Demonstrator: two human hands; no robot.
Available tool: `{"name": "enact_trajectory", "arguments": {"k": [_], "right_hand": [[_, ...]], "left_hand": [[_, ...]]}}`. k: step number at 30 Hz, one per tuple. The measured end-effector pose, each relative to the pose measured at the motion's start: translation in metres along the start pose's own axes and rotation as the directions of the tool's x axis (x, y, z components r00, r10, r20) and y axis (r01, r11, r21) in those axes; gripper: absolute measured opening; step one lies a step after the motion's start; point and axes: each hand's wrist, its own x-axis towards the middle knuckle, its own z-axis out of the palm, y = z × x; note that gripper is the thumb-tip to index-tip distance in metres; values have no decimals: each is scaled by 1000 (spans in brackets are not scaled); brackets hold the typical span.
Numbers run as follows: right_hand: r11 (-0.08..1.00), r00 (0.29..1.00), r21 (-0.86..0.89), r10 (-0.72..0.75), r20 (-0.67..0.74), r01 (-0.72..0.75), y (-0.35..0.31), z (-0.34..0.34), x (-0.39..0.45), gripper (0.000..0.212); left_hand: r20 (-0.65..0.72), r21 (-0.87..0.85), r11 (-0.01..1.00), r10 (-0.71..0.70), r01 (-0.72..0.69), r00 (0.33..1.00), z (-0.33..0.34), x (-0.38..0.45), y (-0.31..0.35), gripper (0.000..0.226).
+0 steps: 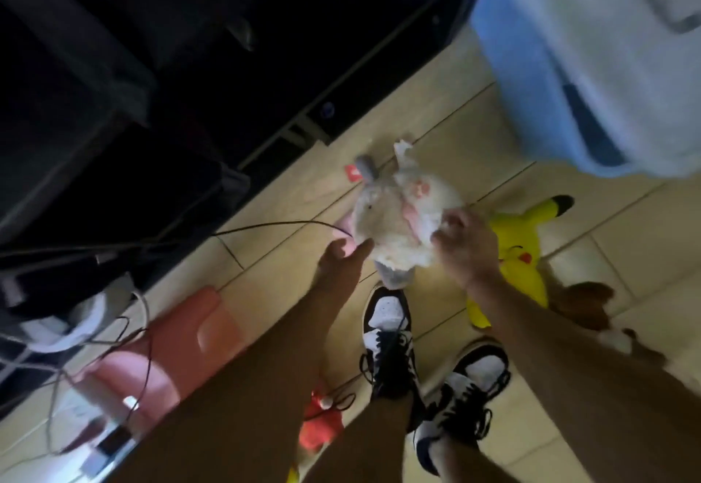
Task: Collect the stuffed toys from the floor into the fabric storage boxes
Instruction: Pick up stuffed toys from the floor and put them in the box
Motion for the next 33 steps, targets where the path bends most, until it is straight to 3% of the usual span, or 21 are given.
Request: {"name": "enact_trajectory", "arguments": {"k": [2, 3, 5, 9, 11, 13, 16, 19, 22, 23, 25, 27, 28, 29, 30, 32, 33], "right_hand": [[968, 987, 219, 143, -70, -125, 15, -33, -47, 8], [894, 964, 402, 253, -86, -199, 18, -51, -73, 10], [747, 919, 603, 391, -57, -281, 15, -92, -132, 16], [505, 877, 809, 480, 26, -300, -2, -156, -232, 10], [319, 839, 903, 538, 78, -289, -11, -189, -267, 16], [234, 827, 924, 546, 132, -302, -11, -224, -302, 20], [261, 860, 900, 472, 197, -349, -6, -292, -372, 18], [449, 909, 822, 376, 180, -349, 23, -348, -455, 17], [556, 914, 780, 403, 49, -287, 53, -385, -537, 52], [545, 892, 800, 452, -28, -251, 64, -393, -560, 62], [372, 817, 923, 559, -140, -96, 66, -411, -603, 80], [205, 803, 974, 562, -197, 96, 58, -425, -636, 88], [203, 775, 963, 573, -266, 180, 50, -430, -650, 89], [256, 699, 931, 616, -363, 259, 45, -428, -663, 93], [324, 573, 896, 689, -444, 305, 42, -421, -677, 96], [388, 327, 865, 811, -485, 319, 46, -402, -704, 95], [376, 248, 866, 851, -463, 329, 53, -389, -720, 95]], "left_hand": [[114, -170, 977, -109, 127, 988, 23, -41, 15, 106], [218, -248, 949, -138, 192, 966, 35, -66, 24, 95], [333, -355, 904, -116, 238, 936, 63, -115, 42, 75], [256, -415, 907, 45, 68, 966, 112, -202, 77, 114], [228, -337, 935, 190, -105, 955, 133, -249, 94, 105], [205, -178, 931, 352, -318, 913, 147, -300, 107, 93], [290, 43, 824, 531, -565, 796, 167, -381, 128, 86], [485, 126, 691, 583, -712, 652, 189, -455, 142, 74], [684, 130, 610, 516, -781, 516, 214, -525, 145, 67], [748, 116, 592, 476, -798, 462, 224, -548, 143, 68], [862, 120, 525, 367, -843, 351, 241, -596, 130, 59], [939, 124, 433, 241, -893, 247, 262, -642, 108, 50], [961, 116, 397, 186, -910, 204, 271, -665, 93, 53], [973, 112, 369, 148, -923, 177, 279, -688, 77, 62], [978, 116, 352, 124, -929, 170, 286, -709, 59, 69], [969, 144, 392, 130, -909, 210, 296, -742, 23, 64], [963, 171, 457, 111, -873, 246, 298, -752, 5, 58]]}}
